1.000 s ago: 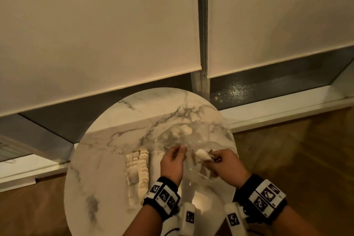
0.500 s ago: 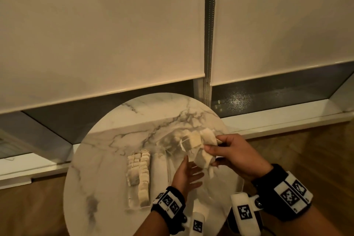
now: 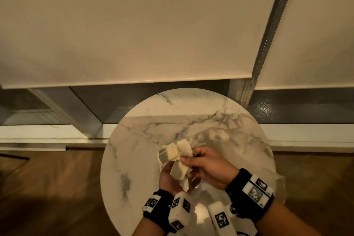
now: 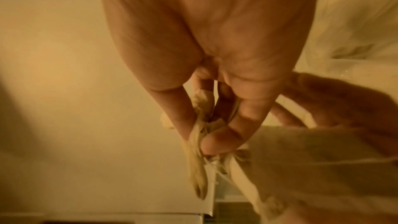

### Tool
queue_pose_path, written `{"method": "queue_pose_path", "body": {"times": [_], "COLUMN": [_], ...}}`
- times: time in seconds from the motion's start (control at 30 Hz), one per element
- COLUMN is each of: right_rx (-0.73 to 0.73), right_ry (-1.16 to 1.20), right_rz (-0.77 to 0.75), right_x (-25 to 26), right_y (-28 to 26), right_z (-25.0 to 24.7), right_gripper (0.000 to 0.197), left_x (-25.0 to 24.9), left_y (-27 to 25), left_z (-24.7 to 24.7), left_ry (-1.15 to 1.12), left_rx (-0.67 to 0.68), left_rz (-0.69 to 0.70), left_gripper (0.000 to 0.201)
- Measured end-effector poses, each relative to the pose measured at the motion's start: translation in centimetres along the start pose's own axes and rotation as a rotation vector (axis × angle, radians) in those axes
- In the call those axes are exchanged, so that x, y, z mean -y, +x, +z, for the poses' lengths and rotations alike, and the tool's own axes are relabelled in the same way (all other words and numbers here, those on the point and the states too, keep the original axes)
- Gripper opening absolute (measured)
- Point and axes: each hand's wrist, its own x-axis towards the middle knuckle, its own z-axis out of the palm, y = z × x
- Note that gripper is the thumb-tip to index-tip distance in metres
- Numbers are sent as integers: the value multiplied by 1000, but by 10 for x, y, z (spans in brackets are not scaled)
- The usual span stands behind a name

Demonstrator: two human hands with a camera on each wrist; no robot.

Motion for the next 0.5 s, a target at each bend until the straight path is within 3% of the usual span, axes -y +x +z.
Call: {"method": "queue_pose_path", "body": {"times": [0.07,0.17,0.33,0.43,0.5], "right_rx": [-29,-98,-182,-208,-207], "right_ry": [-35,-110,-391,-516,-617], "right_rz": [20,61,139,174,157], "right_x": [-15,-40,-87,-107,-115], "right_y": [22,54,104,126,136], "right_z": [14,35,64,74,79], "right_gripper": [26,20,4,16,11], "left_x": [-20,-46,-84,-100,-110], "left_y": [-4,-6,-14,-12,-9], "left_z": [-24,-68,-113,-141,-153], "left_ry": [-41,-44,-56,-86,-94], "left_rx": [1,-75,-80,-197,-268], "left_rz": [-51,-72,-131,-123,-120], "left_gripper": [28,50,70,77,75]}}
